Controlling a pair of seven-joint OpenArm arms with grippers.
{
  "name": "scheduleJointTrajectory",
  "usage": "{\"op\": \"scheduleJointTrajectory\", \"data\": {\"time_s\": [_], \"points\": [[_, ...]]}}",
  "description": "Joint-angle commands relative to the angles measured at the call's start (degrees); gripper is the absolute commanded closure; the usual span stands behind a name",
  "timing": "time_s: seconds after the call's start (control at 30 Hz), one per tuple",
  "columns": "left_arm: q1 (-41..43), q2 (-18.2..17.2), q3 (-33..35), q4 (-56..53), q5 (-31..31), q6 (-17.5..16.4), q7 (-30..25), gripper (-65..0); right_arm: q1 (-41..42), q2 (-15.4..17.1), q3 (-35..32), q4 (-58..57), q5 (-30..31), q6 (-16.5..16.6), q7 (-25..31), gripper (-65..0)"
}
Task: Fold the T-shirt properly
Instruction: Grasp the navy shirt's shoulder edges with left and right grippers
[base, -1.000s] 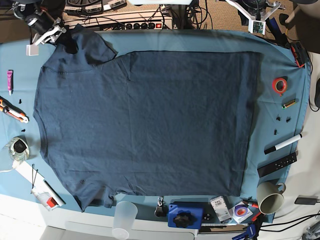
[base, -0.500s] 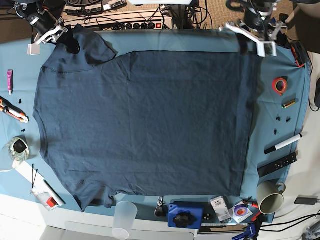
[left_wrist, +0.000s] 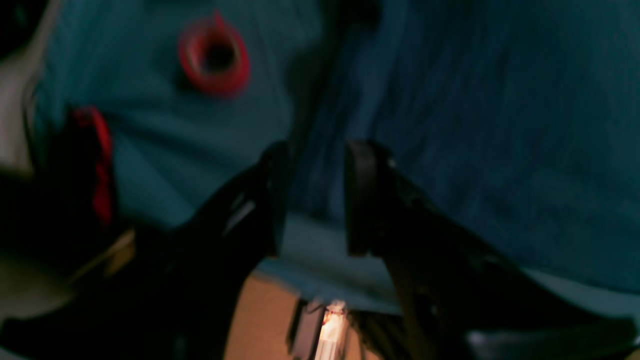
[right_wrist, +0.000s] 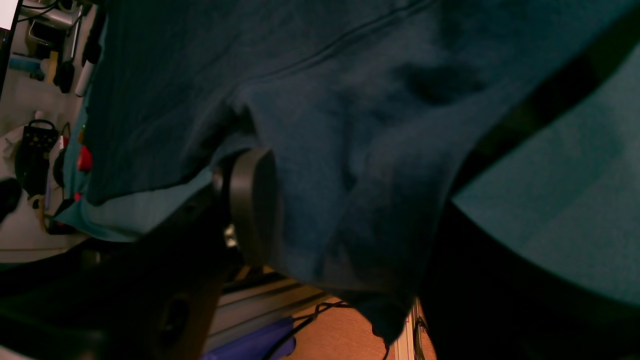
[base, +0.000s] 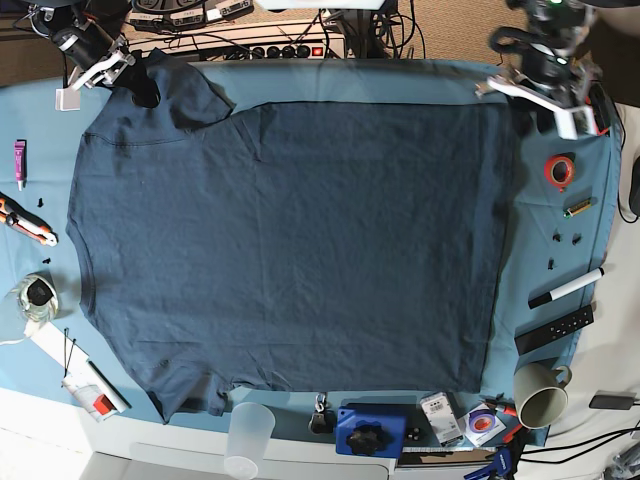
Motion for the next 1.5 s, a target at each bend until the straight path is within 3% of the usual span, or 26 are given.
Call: {"op": "scheduleJointTrajectory", "data": {"time_s": [0.0,0.07,0.23,0.37,0.47,0.63,0.77,1.03,1.3,1.47], "points": [[-0.2,-0.2,-1.6,0.3,-2.2,-1.9,-0.6,-18.0,-1.3,-0.3,-0.9,-0.8,-7.8,-2.1,-7.7,-30.9],[-1.6,-0.2,-4.4,-3.7,-6.3,-5.5,-0.3,-18.1,-1.3,-0.3,-0.9,-0.8,-7.8,-2.1,-7.8,-30.9],[-5.8,-0.2,-10.3,-13.0,-16.9,-12.4,6.7,-18.1,-1.3,-0.3,-0.9,-0.8,-7.8,-2.1,-7.8,-30.9],[-7.4,-0.2,-13.6,-19.6,-23.8,-16.7,8.6,-18.1,-1.3,-0.3,-0.9,-0.8,-7.8,-2.1,-7.8,-30.9],[-8.5,-0.2,-15.1,-22.3,-26.3,-19.3,11.4,-18.1,-1.3,-0.3,-0.9,-0.8,-7.8,-2.1,-7.9,-30.9],[-10.3,-0.2,-15.0,-26.0,-26.6,-23.1,11.2,-18.1,-1.3,-0.3,-0.9,-0.8,-7.8,-2.1,-7.8,-30.9],[-11.8,-0.2,-15.0,-28.0,-31.3,-23.3,18.1,-18.1,-1.3,-0.3,-0.9,-0.8,-7.8,-2.1,-7.9,-30.9],[-11.7,-0.2,-14.9,-30.6,-30.6,-26.2,16.9,-18.1,-1.3,-0.2,-0.9,-0.8,-7.8,-2.1,-7.7,-30.9],[-11.7,-0.3,-15.0,-30.2,-27.7,-26.2,12.5,-18.2,-1.3,-0.2,-0.9,-0.8,-7.8,-2.1,-7.8,-30.9],[-11.7,-0.3,-15.0,-30.1,-22.3,-26.2,8.8,-25.7,-1.3,-0.2,-0.9,-0.8,-7.8,-2.1,-7.8,-30.9]]}}
